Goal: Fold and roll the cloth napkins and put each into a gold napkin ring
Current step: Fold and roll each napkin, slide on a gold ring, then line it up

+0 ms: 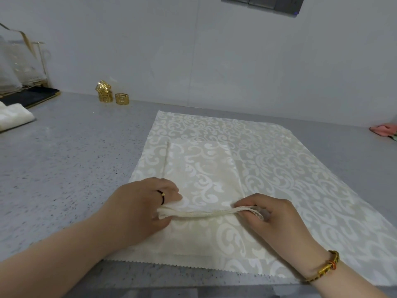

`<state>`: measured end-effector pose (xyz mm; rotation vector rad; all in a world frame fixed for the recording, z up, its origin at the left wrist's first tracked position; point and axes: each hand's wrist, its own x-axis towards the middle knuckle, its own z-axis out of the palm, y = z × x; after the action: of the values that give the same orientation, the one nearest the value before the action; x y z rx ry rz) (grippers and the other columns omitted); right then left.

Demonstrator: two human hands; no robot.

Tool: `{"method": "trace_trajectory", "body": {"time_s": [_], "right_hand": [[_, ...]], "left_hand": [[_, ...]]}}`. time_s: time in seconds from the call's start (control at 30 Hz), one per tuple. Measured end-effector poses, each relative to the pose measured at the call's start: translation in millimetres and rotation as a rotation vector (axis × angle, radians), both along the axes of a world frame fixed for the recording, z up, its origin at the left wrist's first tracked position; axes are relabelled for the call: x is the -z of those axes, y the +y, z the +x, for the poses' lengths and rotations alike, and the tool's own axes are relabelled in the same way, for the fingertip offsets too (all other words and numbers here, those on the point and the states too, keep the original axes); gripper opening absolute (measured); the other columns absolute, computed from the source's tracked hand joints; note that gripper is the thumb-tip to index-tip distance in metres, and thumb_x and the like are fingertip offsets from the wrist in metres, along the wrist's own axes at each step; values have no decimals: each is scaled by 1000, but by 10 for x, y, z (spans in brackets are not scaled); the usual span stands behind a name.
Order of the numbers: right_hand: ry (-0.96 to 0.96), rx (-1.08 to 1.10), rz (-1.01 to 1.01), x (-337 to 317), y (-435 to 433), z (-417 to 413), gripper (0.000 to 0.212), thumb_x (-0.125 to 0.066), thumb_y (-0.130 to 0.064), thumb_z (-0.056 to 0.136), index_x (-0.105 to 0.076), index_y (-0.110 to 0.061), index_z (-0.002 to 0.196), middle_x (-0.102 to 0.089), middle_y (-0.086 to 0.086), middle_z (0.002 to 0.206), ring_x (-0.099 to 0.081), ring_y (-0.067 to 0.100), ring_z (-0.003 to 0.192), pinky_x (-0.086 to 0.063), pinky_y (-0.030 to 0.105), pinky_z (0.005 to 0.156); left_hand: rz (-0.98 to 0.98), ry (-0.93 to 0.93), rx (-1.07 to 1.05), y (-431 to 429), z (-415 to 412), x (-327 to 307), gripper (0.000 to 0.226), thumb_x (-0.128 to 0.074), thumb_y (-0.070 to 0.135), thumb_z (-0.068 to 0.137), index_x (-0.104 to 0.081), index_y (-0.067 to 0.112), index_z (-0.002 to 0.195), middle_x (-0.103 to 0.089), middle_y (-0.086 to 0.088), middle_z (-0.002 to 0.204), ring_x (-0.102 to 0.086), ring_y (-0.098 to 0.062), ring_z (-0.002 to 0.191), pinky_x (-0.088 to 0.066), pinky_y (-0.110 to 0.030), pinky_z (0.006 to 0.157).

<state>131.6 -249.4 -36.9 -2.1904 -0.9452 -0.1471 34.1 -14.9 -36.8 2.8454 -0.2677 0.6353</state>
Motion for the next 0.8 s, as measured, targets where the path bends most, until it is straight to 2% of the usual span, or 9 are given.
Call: {"method": "trace_trajectory", "body": {"time_s": [0.07, 0.17, 0.27, 0.4, 0.47, 0.57, 0.67, 0.73, 0.8], "right_hand": [[49, -24, 11, -27, -51, -9, 37, -68, -10, 78, -67, -46, 69, -69, -18, 81, -65, 8, 74, -50, 20, 73], [81, -34, 23, -51, -107, -24, 37, -69, -22, 75, -63, -58, 72, -68, -24, 82, -63, -3, 81, -45, 6, 76], [80, -20, -17, -80, -141, -7, 27, -69, -19, 78, -68, -45, 71, -68, -22, 80, -62, -2, 82, -44, 8, 77], [187, -19, -51, -208, -84, 93, 23, -67, -10, 79, -63, -25, 62, -62, -22, 65, -59, -5, 67, -41, 4, 64], [284, -5, -79, -282, -31, 186, 21, -66, -13, 80, -61, -20, 62, -59, -18, 56, -55, -3, 56, -40, 5, 57], [395, 12, -125, -331, 64, 312, 25, -65, -17, 82, -58, -17, 58, -54, -15, 45, -48, -2, 45, -36, 6, 48], [437, 31, -120, -305, 130, 403, 32, -65, -17, 82, -50, -16, 54, -46, -14, 37, -41, -2, 37, -34, 7, 44], [414, 58, -102, -254, 169, 433, 33, -67, -19, 81, -48, -13, 55, -42, -13, 37, -38, 1, 36, -33, 8, 44], [323, 104, -77, -173, 208, 440, 31, -68, -22, 80, -49, -12, 57, -40, -12, 38, -37, 4, 39, -33, 9, 45]], "left_hand": [[-14, -21, 0, 24, 5, 20, 37, -38, 39, 67, -73, 35, 79, -68, 23, 87, -47, -1, 97, -40, -6, 76], [14, -31, -2, 50, 20, 38, 37, -37, 37, 69, -73, 35, 81, -68, 23, 91, -46, -2, 99, -39, -6, 78], [-22, -25, -23, 80, 25, 30, 37, -39, 39, 69, -73, 34, 81, -56, 26, 96, -48, -1, 90, -42, -6, 61], [-397, 94, -141, 28, 26, -21, 14, -52, 38, 78, -65, 43, 79, -53, 35, 95, -51, 6, 86, -35, 0, 74], [-477, 113, -178, 18, 45, 0, 28, -58, 27, 86, -50, 52, 75, -61, 24, 77, -56, 2, 75, -40, -3, 65], [-644, 110, -273, 32, 60, -15, 33, -64, 20, 82, -48, 48, 73, -58, 17, 75, -55, 2, 61, -41, -4, 53], [-674, 102, -286, 61, 80, -16, 37, -65, 17, 81, -45, 48, 78, -63, 9, 65, -56, 6, 67, -36, 4, 60], [-697, 143, -275, 79, 107, -14, 37, -63, 17, 83, -43, 48, 83, -66, 18, 68, -55, 14, 72, -34, 5, 62], [-738, 162, -284, 90, 142, -13, 37, -61, 16, 83, -42, 48, 85, -65, 19, 66, -55, 8, 74, -35, 4, 62]]}}
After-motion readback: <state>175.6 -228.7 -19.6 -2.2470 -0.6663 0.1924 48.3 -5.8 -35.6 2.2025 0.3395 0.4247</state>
